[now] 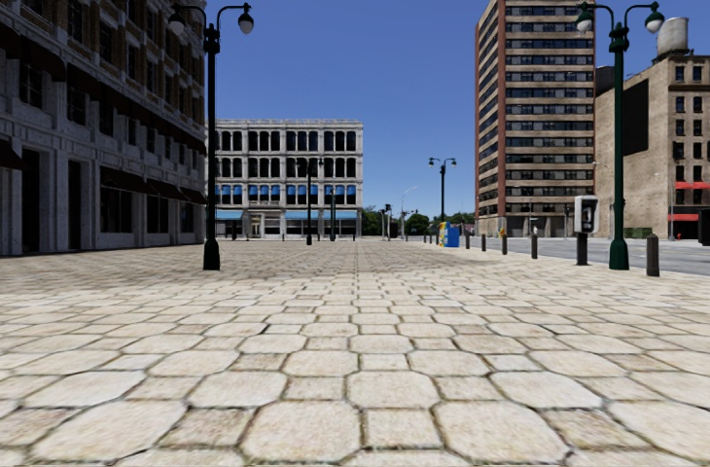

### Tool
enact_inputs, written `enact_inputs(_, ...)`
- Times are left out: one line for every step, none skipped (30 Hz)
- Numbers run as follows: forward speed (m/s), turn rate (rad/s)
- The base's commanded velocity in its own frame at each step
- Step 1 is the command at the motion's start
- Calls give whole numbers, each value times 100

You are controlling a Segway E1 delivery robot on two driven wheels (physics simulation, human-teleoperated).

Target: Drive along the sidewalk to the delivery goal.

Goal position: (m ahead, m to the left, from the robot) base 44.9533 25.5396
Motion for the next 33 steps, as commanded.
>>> enact_inputs(200, 0)
enact_inputs(200, 0)
enact_inputs(200, 0)
enact_inputs(200, 0)
enact_inputs(200, 0)
enact_inputs(200, 0)
enact_inputs(200, 0)
enact_inputs(200, 0)
enact_inputs(200, 0)
enact_inputs(200, 0)
enact_inputs(200, 0)
enact_inputs(200, 0)
enact_inputs(200, 0)
enact_inputs(200, 0)
enact_inputs(200, 0)
enact_inputs(200, 0)
enact_inputs(200, 0)
enact_inputs(200, 0)
enact_inputs(200, 0)
enact_inputs(200, 0)
enact_inputs(200, 0)
enact_inputs(200, 0)
enact_inputs(200, 0)
enact_inputs(200, 0)
enact_inputs(200, 0)
enact_inputs(200, 0)
enact_inputs(200, 0)
enact_inputs(200, 0)
enact_inputs(200, 0)
enact_inputs(200, 0)
enact_inputs(200, 0)
enact_inputs(200, 0)
enact_inputs(200, 0)
